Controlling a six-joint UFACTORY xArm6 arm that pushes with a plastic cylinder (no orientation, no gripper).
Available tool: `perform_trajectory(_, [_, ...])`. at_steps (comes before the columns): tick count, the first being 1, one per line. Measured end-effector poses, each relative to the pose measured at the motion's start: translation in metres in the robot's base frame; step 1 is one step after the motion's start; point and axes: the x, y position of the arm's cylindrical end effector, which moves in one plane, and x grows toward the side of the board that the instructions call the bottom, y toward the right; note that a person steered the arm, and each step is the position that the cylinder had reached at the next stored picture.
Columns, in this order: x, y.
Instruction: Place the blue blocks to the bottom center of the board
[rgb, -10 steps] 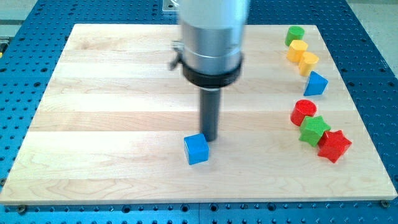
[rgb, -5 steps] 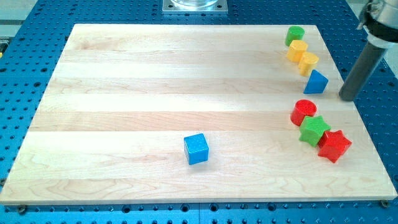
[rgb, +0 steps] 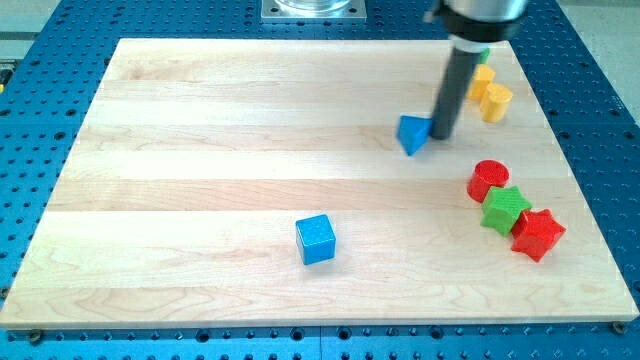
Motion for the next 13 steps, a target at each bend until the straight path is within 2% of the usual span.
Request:
perform_trajectory(1, [0.061, -0.079])
perform_trajectory(2, [0.058, -0.07])
perform_trajectory(3, [0.028, -0.098])
perform_trajectory(4, [0.027, -0.124])
perform_trajectory(5, [0.082, -0.099])
perform_trajectory(6, [0.084, -0.08])
perform_trajectory(7, [0.058, -0.062])
perform_trajectory(8, [0.091, -0.072])
perform_trajectory(9, [0.058, -0.075])
perform_trajectory(10, [0.061, -0.139])
perform_trajectory(11, [0.097, -0.115])
perform_trajectory(12, [0.079, -0.106])
perform_trajectory(13, [0.079, -0.119])
